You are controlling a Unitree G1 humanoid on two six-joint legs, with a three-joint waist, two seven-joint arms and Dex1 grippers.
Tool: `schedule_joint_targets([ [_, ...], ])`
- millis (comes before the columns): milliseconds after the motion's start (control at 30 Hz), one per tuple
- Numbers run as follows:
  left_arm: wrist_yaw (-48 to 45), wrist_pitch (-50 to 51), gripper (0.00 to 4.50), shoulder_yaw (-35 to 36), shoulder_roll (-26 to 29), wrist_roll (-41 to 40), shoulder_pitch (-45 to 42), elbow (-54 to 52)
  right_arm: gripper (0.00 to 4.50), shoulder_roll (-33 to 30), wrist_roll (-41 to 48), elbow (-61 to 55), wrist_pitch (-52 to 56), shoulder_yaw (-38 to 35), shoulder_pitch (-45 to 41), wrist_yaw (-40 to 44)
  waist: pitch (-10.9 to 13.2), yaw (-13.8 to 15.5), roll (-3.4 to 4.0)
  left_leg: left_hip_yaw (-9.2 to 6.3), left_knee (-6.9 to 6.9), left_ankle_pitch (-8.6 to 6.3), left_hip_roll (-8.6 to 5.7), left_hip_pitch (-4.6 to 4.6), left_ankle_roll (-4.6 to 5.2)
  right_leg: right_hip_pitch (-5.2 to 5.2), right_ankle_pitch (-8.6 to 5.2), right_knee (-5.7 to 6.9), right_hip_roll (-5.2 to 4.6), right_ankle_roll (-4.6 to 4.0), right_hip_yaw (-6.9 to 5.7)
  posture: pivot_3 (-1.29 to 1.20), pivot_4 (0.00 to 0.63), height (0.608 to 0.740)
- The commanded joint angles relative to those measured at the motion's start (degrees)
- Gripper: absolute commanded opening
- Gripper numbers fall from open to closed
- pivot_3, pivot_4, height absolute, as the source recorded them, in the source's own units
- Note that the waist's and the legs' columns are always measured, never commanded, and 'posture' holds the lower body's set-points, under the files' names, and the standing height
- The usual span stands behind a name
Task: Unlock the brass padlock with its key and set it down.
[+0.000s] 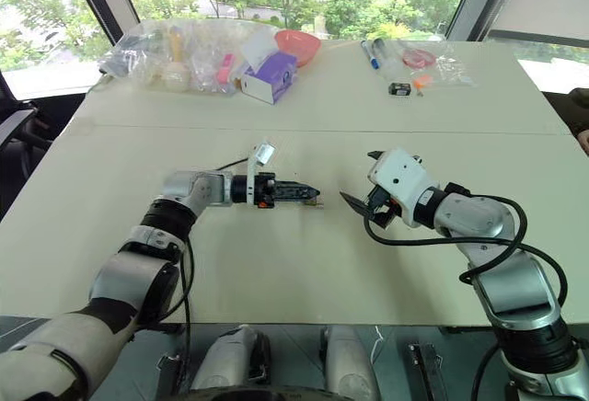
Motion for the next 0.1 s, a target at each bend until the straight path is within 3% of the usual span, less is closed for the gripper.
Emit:
schedule_joint_targets([
  [33, 1.70, -3.00, 4.41, 3.79, 5.09, -0.24, 3.16, -11.97, 4.50, 0.60, 0.30, -1.13, -0.68, -2.30, 0.00, -1.80, 0.00, -0.03, 0.01, -0.03, -0.06, 0.01, 0.01, 0.03, -0.01, -0.02, 0.00, 0.01, 0.02, 0.00, 0.02, 0.00, 0.150, 0.734],
  [100, 5.18, -0.41, 4.41, 8.17, 5.90, -3.28, 5.40, -17.98, 4.50, 2.83, 0.67, 0.20, -0.86, -2.79, -0.16, -3.90, 0.00, 0.30, 0.01, -0.06, -0.08, 0.14, 0.04, -0.01, -0.25, -0.07, -0.01, 0.05, 0.03, -0.01, 0.01, 0.00, 0.150, 0.734],
])
